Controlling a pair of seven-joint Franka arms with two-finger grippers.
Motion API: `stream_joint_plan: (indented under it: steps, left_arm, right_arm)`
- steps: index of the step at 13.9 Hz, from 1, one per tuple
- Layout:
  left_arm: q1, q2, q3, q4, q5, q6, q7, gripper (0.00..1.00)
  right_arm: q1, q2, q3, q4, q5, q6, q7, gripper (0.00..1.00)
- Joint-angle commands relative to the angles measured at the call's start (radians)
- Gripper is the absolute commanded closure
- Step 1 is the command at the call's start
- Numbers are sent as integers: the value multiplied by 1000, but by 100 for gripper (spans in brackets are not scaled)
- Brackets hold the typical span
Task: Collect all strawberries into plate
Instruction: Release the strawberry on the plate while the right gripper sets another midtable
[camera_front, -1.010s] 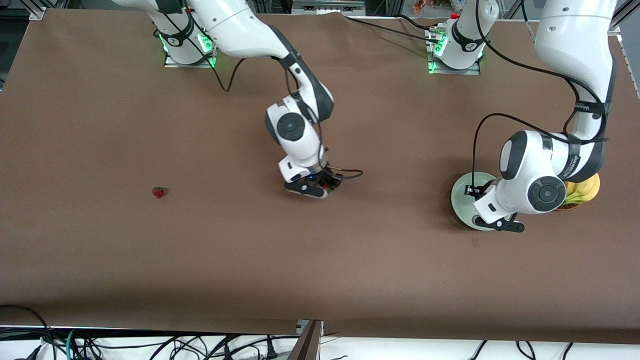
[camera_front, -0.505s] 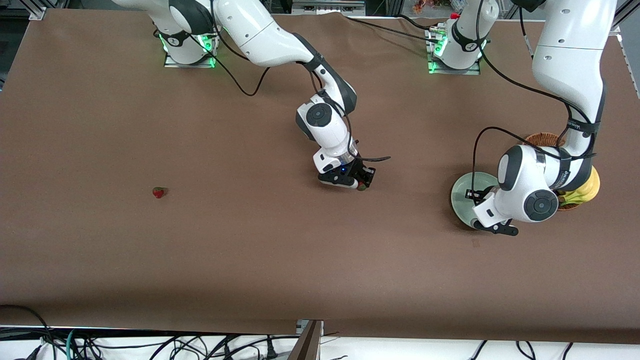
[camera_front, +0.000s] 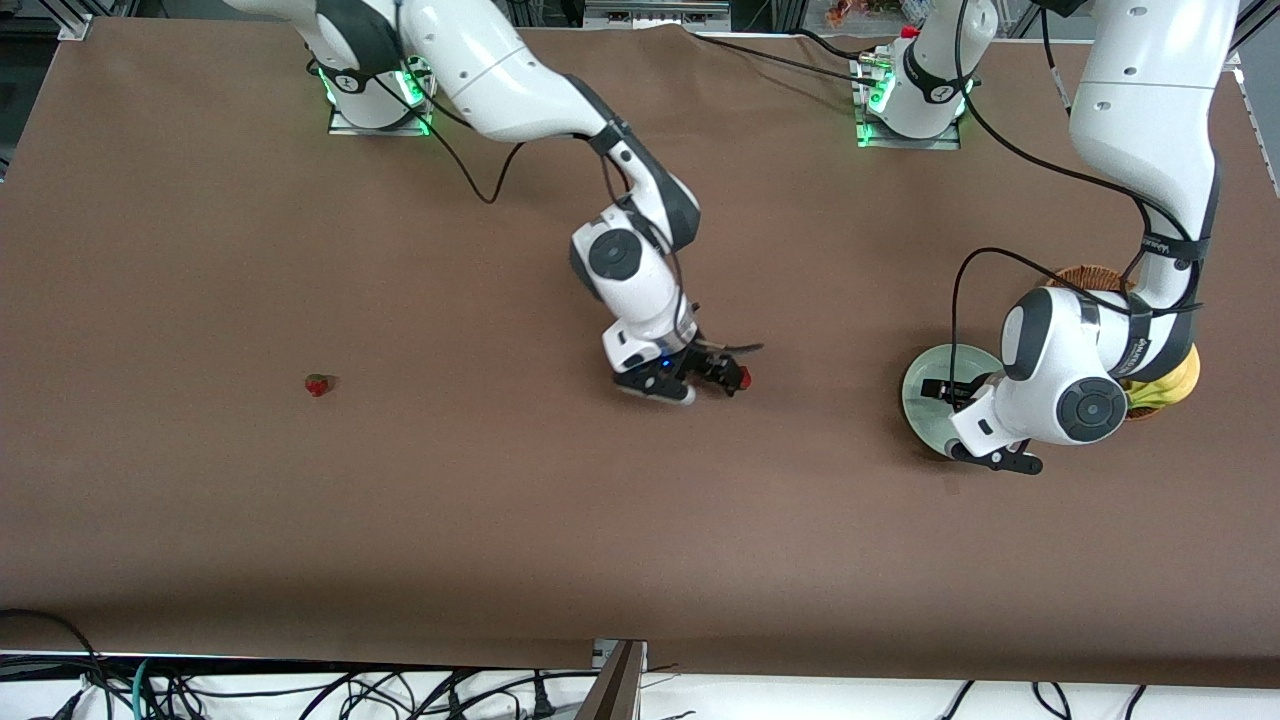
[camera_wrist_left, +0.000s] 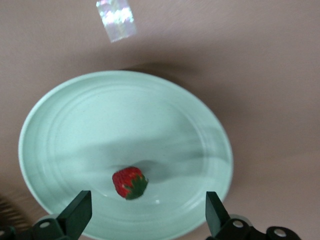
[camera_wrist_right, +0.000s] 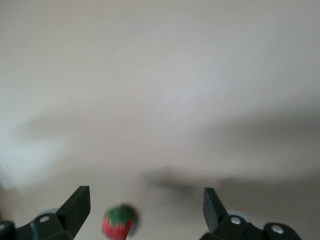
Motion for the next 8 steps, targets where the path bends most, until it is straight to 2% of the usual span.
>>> stream_joint_plan:
  steps: [1,4,6,8]
  left_arm:
    - [1,-73,-78,-8,-24,-41,4,0]
    - [-10,-71,-170,6,-96,-26,-111,0]
    - [-66,-47,-188,20,-96,36,-185,0]
    - [-158,-19,-187,17,-95,127,-293,0]
  right_arm:
    - [-133,-132,19,-26,11,-267,-233,0]
    - [-274,-206,-41,-37,8,-578,-443,0]
    - [-299,-206,-157,-48,-23,-769,-659,0]
    - [-299,-209,-281,-112,-34,-805,-898,0]
